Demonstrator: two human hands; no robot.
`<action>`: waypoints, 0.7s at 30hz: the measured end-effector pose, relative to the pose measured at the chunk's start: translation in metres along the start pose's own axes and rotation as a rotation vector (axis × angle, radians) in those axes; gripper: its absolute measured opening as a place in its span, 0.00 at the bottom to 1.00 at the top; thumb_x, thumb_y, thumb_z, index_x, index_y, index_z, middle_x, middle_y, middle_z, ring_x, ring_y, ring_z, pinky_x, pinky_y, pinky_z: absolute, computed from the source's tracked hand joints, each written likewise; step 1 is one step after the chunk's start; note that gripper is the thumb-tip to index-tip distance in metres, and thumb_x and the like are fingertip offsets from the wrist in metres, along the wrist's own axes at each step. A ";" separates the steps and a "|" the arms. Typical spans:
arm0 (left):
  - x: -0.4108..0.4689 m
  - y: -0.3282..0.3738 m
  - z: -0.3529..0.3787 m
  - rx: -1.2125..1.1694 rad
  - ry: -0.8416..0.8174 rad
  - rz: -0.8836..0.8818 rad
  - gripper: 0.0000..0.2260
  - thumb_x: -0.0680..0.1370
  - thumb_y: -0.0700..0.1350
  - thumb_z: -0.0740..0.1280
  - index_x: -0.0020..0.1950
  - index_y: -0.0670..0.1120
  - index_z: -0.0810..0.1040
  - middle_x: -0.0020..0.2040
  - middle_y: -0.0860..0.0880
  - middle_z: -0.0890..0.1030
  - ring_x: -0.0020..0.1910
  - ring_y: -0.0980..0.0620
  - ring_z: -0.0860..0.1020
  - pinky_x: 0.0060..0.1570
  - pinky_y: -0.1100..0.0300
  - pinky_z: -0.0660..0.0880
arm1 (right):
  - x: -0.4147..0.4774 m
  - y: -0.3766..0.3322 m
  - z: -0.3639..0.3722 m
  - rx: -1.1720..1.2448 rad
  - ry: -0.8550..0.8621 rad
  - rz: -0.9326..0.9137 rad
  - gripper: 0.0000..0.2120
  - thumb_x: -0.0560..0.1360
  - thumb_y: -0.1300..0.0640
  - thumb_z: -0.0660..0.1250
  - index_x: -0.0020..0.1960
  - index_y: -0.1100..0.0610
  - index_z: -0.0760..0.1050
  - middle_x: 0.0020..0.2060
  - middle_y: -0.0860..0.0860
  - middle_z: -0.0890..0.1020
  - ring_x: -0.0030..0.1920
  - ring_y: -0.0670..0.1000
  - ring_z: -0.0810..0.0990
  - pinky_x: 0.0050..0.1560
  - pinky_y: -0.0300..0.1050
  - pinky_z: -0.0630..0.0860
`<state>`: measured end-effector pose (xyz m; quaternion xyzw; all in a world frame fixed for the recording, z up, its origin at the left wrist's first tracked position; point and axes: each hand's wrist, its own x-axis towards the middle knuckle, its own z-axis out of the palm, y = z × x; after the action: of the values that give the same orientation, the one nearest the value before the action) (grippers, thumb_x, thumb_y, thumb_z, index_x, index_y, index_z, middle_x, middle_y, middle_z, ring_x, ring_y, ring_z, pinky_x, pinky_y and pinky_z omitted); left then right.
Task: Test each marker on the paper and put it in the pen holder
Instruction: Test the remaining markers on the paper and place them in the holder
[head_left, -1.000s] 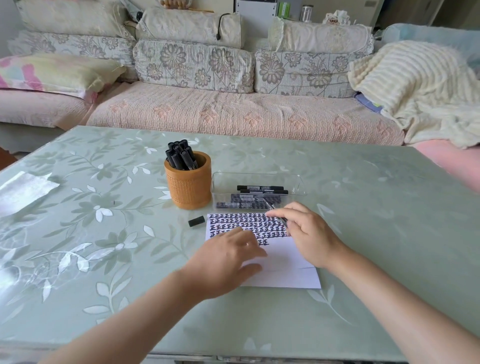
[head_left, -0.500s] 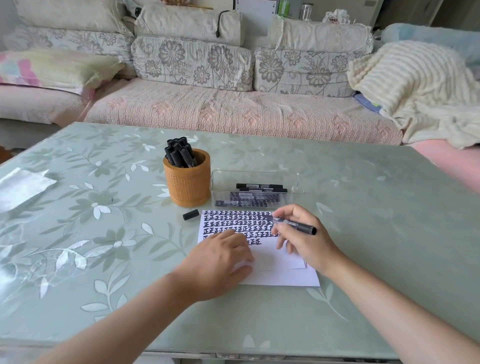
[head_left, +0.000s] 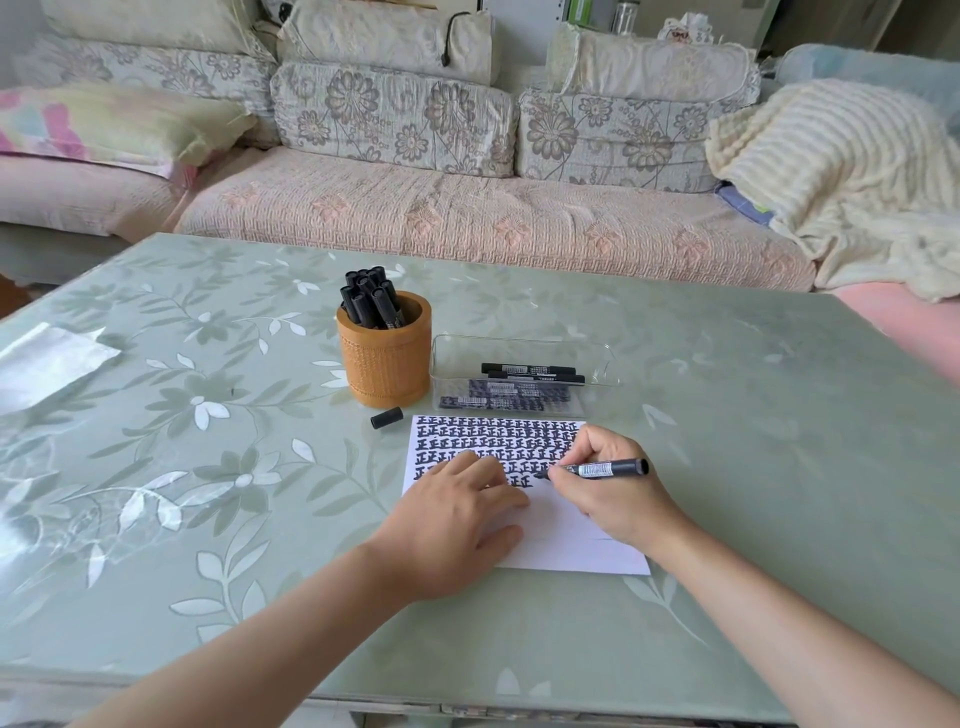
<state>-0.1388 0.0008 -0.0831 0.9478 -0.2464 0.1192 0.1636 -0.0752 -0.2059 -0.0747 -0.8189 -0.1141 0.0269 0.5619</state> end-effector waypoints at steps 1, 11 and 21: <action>0.000 0.000 0.000 -0.004 0.005 -0.002 0.13 0.77 0.57 0.60 0.58 0.56 0.77 0.50 0.55 0.73 0.49 0.52 0.71 0.48 0.56 0.72 | 0.000 0.001 0.000 0.002 -0.004 0.002 0.15 0.71 0.64 0.72 0.33 0.53 0.69 0.25 0.49 0.73 0.25 0.50 0.67 0.26 0.38 0.62; 0.000 0.001 0.000 -0.003 0.007 -0.023 0.13 0.77 0.57 0.61 0.58 0.57 0.77 0.49 0.55 0.73 0.48 0.53 0.70 0.46 0.58 0.71 | -0.003 0.002 0.002 -0.044 -0.032 -0.068 0.15 0.71 0.64 0.72 0.34 0.55 0.67 0.26 0.46 0.71 0.27 0.47 0.64 0.27 0.38 0.61; 0.001 0.002 0.000 -0.006 0.009 -0.032 0.13 0.77 0.57 0.61 0.58 0.57 0.77 0.49 0.55 0.73 0.48 0.53 0.70 0.45 0.59 0.70 | -0.003 0.008 0.000 -0.062 -0.055 -0.135 0.14 0.69 0.60 0.71 0.34 0.55 0.66 0.29 0.48 0.69 0.31 0.49 0.65 0.32 0.44 0.62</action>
<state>-0.1392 -0.0008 -0.0821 0.9505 -0.2308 0.1201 0.1696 -0.0768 -0.2088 -0.0821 -0.8253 -0.1855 0.0080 0.5334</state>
